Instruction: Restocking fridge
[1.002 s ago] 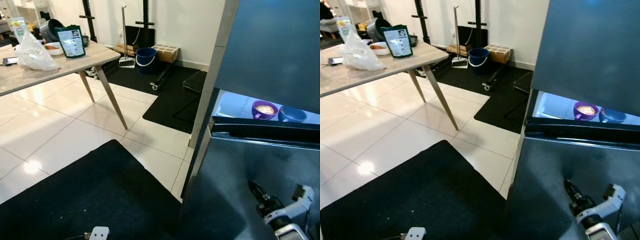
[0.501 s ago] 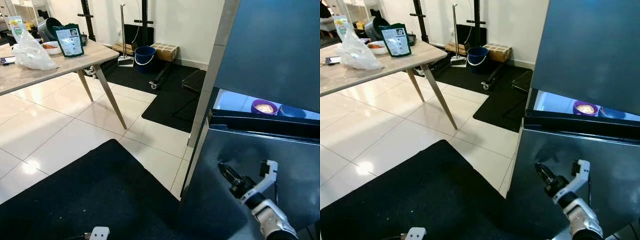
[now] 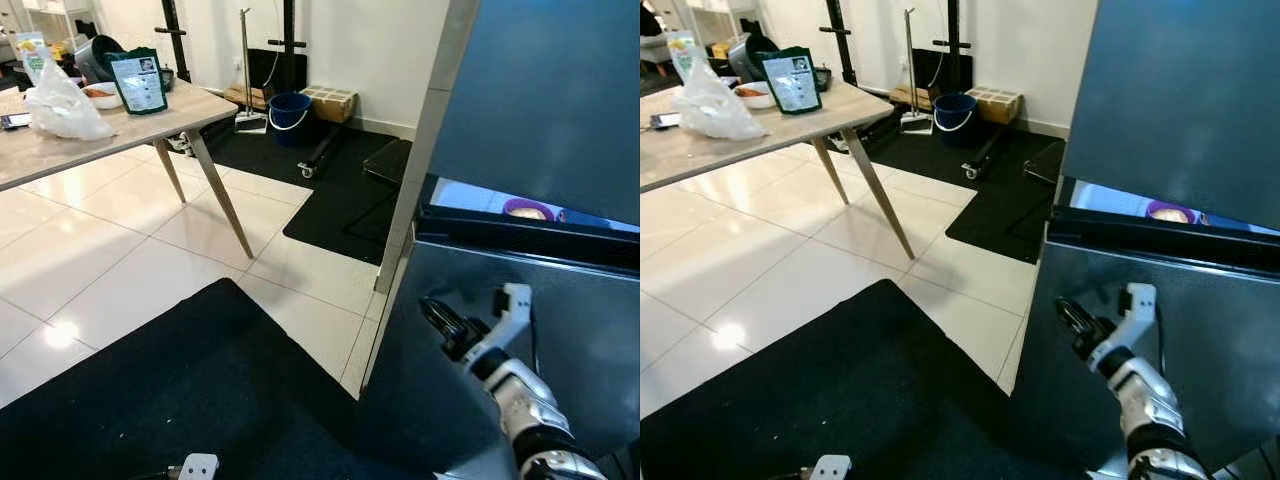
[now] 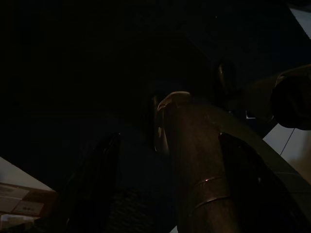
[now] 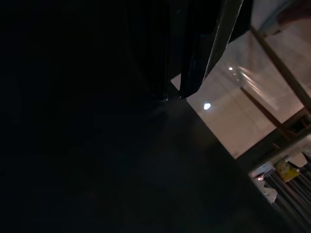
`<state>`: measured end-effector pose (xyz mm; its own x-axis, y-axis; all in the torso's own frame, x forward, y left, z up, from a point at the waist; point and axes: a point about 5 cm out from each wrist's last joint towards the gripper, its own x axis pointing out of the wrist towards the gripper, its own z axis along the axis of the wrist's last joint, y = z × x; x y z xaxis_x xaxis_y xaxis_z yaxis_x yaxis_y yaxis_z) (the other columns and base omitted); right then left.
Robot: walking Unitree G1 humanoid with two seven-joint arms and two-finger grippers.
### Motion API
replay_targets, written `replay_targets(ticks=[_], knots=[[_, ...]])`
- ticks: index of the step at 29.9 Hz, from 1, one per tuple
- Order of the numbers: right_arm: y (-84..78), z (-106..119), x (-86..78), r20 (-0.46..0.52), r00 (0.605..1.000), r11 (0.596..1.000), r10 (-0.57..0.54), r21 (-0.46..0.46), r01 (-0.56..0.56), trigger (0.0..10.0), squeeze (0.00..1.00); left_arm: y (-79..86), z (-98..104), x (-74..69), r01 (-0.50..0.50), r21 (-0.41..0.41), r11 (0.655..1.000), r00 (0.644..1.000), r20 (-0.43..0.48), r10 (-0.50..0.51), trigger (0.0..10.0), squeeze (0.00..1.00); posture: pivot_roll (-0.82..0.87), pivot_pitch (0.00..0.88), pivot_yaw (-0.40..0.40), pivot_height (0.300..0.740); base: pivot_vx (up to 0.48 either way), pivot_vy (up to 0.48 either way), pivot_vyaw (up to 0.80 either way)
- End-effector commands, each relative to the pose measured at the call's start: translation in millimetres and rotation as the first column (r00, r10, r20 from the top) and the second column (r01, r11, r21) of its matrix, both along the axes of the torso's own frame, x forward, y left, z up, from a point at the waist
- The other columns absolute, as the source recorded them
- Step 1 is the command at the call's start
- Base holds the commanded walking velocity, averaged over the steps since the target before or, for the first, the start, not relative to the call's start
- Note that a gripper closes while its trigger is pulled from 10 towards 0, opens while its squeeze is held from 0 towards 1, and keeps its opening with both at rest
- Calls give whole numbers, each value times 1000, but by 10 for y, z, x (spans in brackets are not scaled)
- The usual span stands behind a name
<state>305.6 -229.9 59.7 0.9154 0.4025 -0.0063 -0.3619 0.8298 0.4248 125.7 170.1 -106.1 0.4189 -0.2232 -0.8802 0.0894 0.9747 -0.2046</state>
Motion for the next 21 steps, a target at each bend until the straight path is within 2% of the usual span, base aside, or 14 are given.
replay_targets(ticks=[1,6,12,14,21], knots=[[32,-8,14,-6,1000,1000,1,-14,-1,10000,0,-42,-31,-88,0,-17,1000,999,-33,0,10000,0,28,0,-32,740,0,0,0],[101,79,137,14,999,997,-40,-65,41,10000,0,-36,-29,-83,0,-16,1000,999,-32,0,10000,0,28,0,-31,740,0,0,0],[138,137,209,29,997,992,-66,-102,68,10000,0,-30,-32,-97,-2,-16,1000,999,-35,1,10000,0,29,0,-31,740,0,0,0],[172,210,285,50,995,986,-91,-134,97,10000,0,-34,-36,-110,-3,-18,1000,999,-38,2,10000,0,29,0,-31,740,0,0,0],[188,300,370,70,990,977,-125,-165,135,10000,0,-39,-38,-116,-4,-19,1000,999,-38,3,10000,0,32,0,-31,740,0,0,0]])
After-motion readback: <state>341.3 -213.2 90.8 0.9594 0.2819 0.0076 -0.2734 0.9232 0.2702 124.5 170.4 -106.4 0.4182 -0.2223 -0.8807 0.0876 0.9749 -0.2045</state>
